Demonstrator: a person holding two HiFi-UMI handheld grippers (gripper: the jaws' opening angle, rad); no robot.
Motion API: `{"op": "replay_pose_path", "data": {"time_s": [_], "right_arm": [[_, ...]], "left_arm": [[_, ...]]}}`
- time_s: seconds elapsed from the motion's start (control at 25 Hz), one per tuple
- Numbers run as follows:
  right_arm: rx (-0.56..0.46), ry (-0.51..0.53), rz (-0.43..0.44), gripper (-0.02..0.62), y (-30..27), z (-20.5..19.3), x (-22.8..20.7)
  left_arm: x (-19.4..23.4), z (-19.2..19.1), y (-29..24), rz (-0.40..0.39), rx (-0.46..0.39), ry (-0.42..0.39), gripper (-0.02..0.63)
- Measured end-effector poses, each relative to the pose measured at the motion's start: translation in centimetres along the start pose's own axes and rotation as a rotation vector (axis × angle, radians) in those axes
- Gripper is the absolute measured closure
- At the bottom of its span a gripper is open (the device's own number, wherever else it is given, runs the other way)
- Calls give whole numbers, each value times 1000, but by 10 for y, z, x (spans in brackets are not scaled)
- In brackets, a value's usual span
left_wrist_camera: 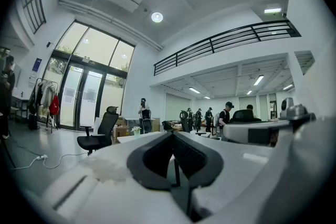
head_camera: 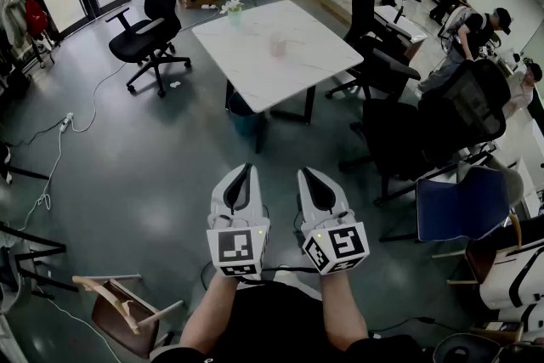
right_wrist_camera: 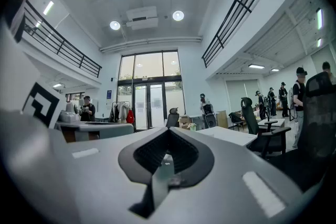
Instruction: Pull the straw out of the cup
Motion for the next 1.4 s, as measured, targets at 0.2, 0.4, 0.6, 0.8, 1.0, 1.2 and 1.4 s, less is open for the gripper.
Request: {"op": "replay_pose_path", "data": {"time_s": [0.2,0.4,0.6,0.8,1.0,1.2,1.4], "right_arm": [[0,4,5,594,-9,-3,13],[-34,-22,-21,593,-9,-4,14],[-32,-6,-38,592,-12,-2,11],[-37,8,-47,592,-23,1,4],[-34,9,-41,593,-46,-4,-15],[-64,4,-23,592,-90,-5,-42],[-95,1,0,592,-140,0,-68]], "left_arm": [[16,-3,2,1,6,1,604],[23,-6,2,2,7,6,604],[27,-3,-3,3,-1,22,604],[26,-1,-18,-20,-16,10,604],[31,-5,-46,-14,-20,10,604],[43,-7,-90,3,-35,-13,604],[59,-4,-139,23,-48,-32,604]]}}
Point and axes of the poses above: the fingertips, and each gripper's own axes: y backward along the fingers, x to its left, z out of its top, the point moved 7 cm from there along y, backward along the fingers, and after that the axes turned 5 degrees about -x, right-handed, at the moved point
